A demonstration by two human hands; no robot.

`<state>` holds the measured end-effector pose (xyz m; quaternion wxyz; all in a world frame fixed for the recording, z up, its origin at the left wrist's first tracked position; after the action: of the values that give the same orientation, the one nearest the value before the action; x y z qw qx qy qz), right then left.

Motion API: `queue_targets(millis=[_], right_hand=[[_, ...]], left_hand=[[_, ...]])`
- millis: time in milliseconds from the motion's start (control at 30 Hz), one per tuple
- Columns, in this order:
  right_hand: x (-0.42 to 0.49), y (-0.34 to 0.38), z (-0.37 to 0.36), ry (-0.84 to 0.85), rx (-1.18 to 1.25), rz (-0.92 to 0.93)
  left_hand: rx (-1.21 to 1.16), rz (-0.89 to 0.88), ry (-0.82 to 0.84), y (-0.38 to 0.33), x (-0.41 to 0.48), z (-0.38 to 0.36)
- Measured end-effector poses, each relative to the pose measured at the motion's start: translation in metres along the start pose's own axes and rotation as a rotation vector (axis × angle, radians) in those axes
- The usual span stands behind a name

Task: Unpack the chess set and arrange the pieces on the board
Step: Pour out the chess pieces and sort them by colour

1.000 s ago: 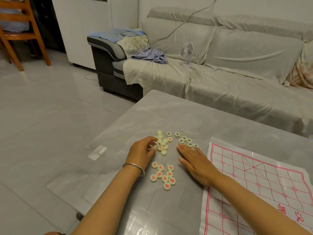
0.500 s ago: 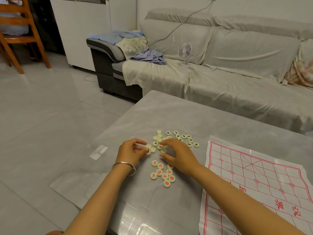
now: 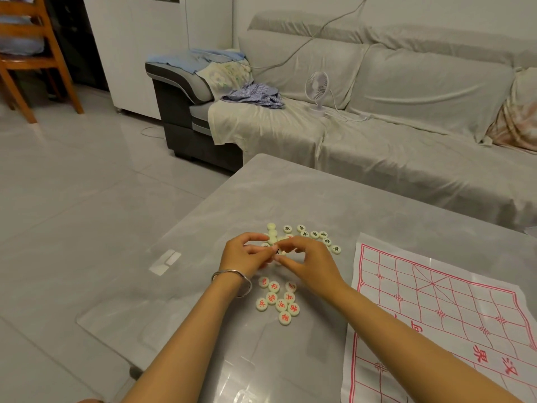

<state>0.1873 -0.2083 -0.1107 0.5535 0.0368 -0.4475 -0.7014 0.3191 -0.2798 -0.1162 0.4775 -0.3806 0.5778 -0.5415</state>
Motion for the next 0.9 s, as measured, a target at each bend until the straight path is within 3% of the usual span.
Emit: queue_targets(millis=[100, 233, 300, 433, 500, 667, 800, 900], right_hand=[[-0.002, -0.015, 0.018, -0.042, -0.079, -0.006], [0.0, -0.05, 0.033, -0.079, -0.334, -0.04], [0.002, -0.061, 0.032, -0.073, -0.416, -0.031], [0.009, -0.066, 0.028, -0.14, -0.41, -0.127], [0.013, -0.059, 0.02, -0.115, -0.386, -0.081], [0.028, -0.043, -0.005, -0.002, -0.336, 0.03], [0.04, -0.044, -0.013, 0.247, -0.455, 0.033], [0.04, -0.048, -0.006, 0.231, -0.528, 0.026]], left_hand=[[-0.005, -0.042, 0.007, -0.002, 0.004, -0.012], [0.263, -0.284, -0.263, -0.003, 0.02, 0.003], [0.415, -0.354, -0.315, -0.001, 0.024, 0.011], [0.711, -0.364, -0.202, 0.011, 0.027, 0.009], [0.812, -0.388, -0.156, 0.015, 0.027, 0.004], [0.833, -0.408, -0.155, 0.017, 0.026, -0.004], [0.825, -0.408, -0.16, 0.017, 0.028, -0.006], [0.809, -0.393, -0.141, 0.019, 0.031, -0.003]])
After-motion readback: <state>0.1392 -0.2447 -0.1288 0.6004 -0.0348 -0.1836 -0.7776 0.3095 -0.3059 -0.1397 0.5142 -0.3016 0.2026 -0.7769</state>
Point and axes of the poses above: each hand's wrist, its own x-axis towards the middle knuckle, its own z-axis out of the back of the hand, y = z × x, the point moved 3 cm from there along x, towards the middle knuckle, and after that the axes turned 12 degrees about -y, right-handed, at the moved point
